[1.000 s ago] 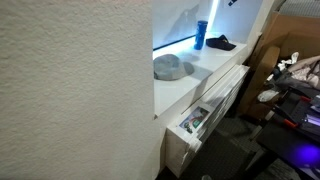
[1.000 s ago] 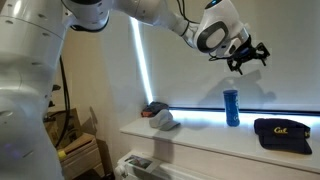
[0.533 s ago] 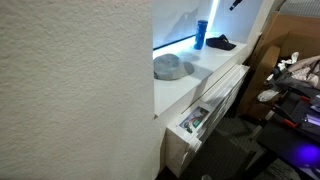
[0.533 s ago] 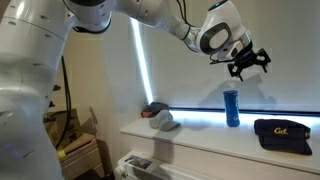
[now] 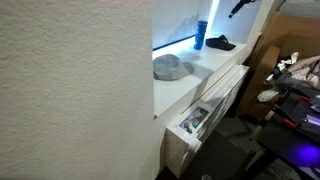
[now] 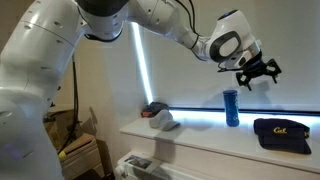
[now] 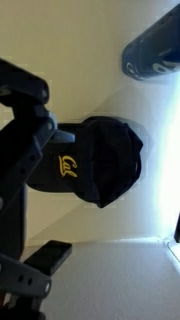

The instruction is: Pick up the black cap and put it on the left side

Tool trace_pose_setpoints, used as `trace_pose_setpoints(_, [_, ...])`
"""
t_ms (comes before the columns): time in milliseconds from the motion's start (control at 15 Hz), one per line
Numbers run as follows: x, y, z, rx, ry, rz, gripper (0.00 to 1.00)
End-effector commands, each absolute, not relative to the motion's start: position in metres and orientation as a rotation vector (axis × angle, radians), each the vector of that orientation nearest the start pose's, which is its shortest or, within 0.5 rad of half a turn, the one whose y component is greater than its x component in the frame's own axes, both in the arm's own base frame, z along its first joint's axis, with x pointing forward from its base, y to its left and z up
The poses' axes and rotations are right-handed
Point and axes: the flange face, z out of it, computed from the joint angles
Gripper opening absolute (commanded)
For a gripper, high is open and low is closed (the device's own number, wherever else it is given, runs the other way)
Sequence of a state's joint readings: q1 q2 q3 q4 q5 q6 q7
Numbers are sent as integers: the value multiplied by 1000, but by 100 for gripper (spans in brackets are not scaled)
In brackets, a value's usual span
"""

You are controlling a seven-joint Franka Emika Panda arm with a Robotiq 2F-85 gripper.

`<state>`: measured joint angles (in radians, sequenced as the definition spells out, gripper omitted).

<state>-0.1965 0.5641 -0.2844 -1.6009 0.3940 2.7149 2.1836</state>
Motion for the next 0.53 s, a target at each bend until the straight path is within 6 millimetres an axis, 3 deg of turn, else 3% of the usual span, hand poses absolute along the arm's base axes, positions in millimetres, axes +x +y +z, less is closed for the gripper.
trace_pose_setpoints(0, [703, -263, 336, -298, 2577, -368, 100])
trace_pose_setpoints(133, [724, -258, 295, -206, 2709, -367, 100])
trace_pose_setpoints(200, [701, -252, 328, -274, 2632, -323, 100])
trace_pose_setpoints(333, [716, -247, 293, -229, 2687, -346, 100])
trace_pose_setpoints(467, [721, -252, 281, -221, 2695, -366, 100])
